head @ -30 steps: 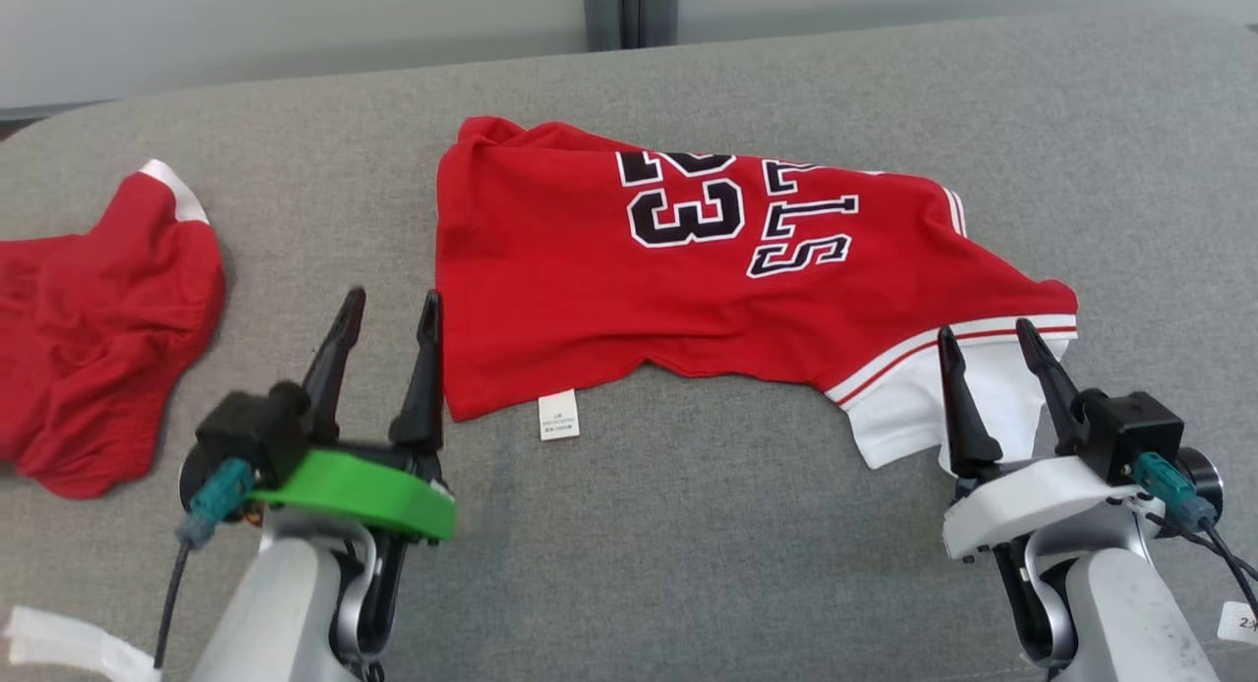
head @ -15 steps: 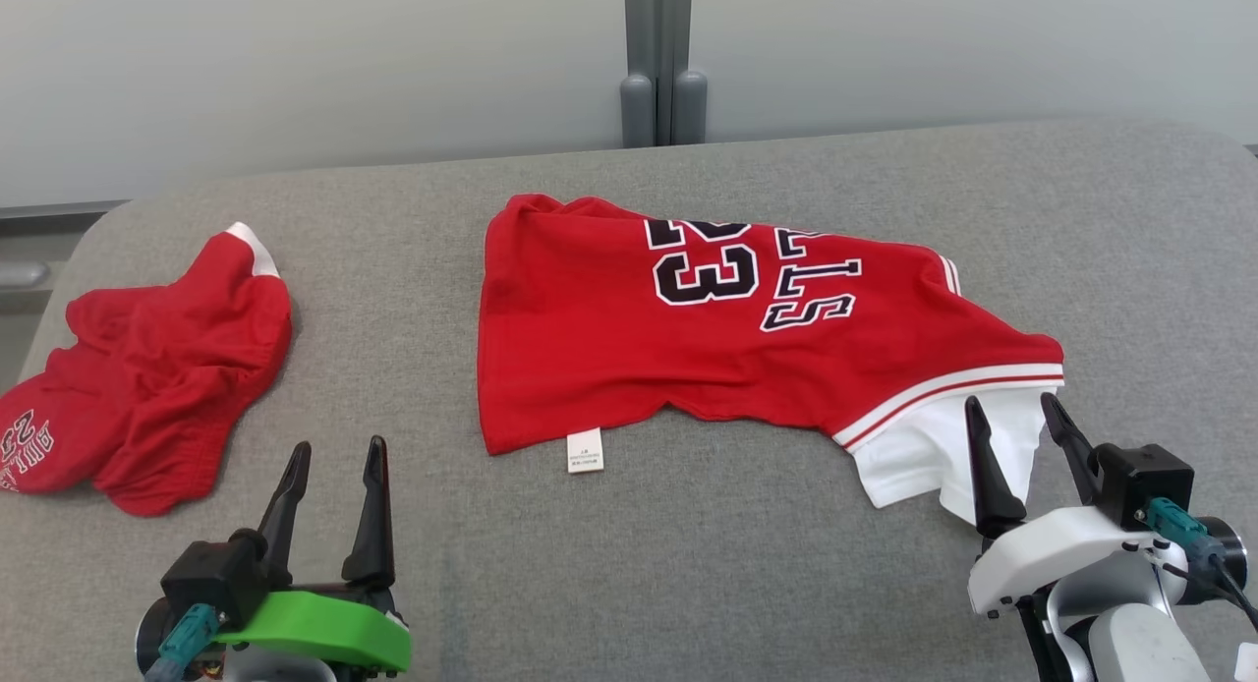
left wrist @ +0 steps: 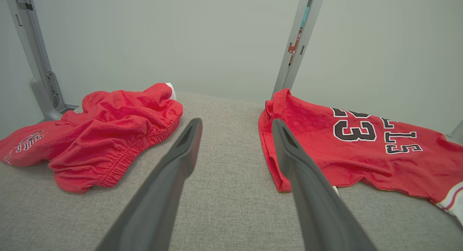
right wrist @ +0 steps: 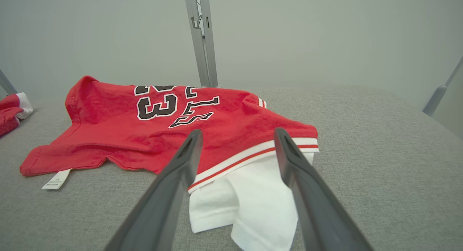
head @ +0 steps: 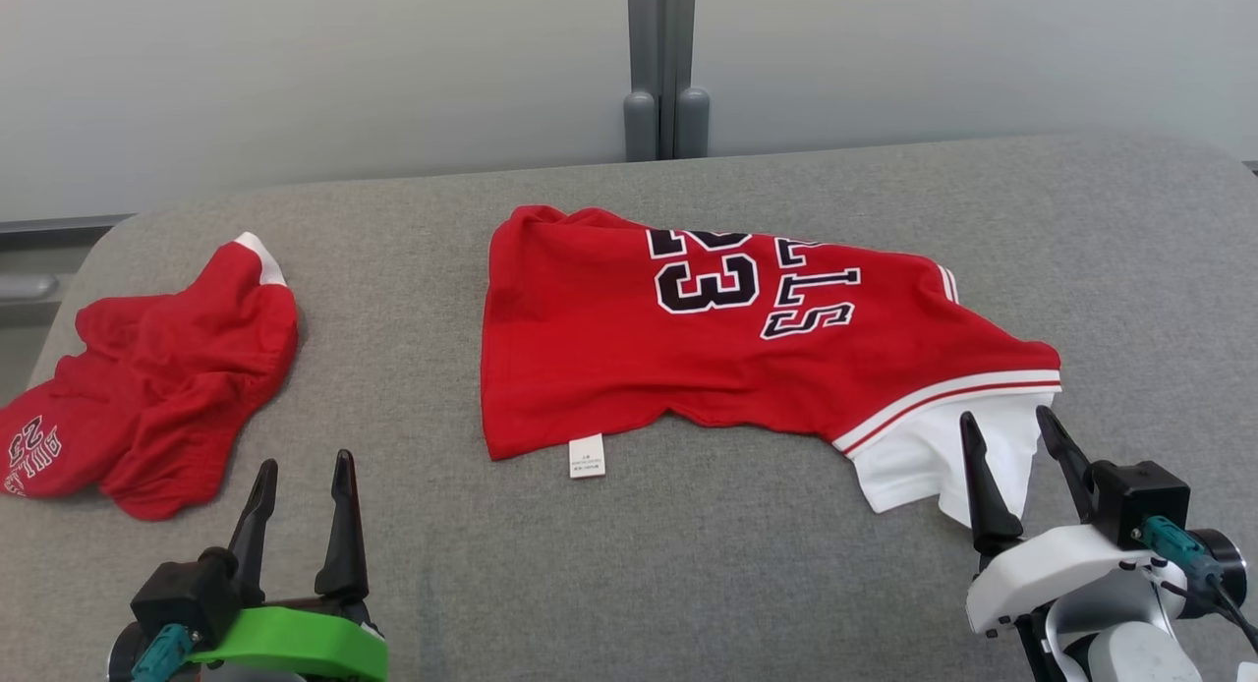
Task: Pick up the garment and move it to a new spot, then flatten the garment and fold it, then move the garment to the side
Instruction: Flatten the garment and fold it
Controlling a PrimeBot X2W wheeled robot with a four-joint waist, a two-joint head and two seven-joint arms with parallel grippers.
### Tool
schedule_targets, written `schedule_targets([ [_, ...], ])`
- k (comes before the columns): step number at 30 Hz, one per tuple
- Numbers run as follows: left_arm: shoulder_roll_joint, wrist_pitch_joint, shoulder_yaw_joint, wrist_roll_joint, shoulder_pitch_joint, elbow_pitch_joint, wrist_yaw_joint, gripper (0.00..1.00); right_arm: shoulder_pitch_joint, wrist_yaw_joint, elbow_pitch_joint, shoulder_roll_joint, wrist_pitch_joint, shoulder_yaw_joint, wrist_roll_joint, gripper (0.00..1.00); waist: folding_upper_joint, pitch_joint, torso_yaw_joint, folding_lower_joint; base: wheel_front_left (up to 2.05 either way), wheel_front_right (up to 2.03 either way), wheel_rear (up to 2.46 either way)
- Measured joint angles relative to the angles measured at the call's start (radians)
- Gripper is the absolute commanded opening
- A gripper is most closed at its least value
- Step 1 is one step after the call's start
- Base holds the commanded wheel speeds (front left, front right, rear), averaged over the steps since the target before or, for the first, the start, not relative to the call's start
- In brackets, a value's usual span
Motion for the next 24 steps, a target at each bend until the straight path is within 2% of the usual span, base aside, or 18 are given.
schedule_targets([
  [8,-0.011,0.000,-0.010,0.005,-0.003,0.006,-0.005,1.00,0.001,0.000,-0.010,0.000,0.012,0.000,0.003,1.00,0.0000,0.021,-0.008,0.0000,0.00,0.00,0.00],
  [14,-0.019,0.000,-0.070,-0.011,-0.041,0.061,-0.008,1.00,0.018,0.000,-0.019,0.000,0.084,-0.051,0.011,1.00,0.0000,0.044,-0.017,0.0000,0.00,0.00,0.00],
  [19,-0.027,0.038,-0.143,-0.052,-0.117,0.170,-0.008,1.00,0.025,0.000,0.002,-0.005,0.163,-0.086,0.029,1.00,0.0000,0.069,-0.033,0.0000,0.00,0.00,0.00],
  [24,-0.034,0.099,-0.197,-0.089,-0.218,0.300,-0.008,1.00,-0.009,0.000,0.053,-0.005,0.217,-0.079,0.049,1.00,0.0000,0.100,-0.051,0.0000,0.00,0.00,0.00],
])
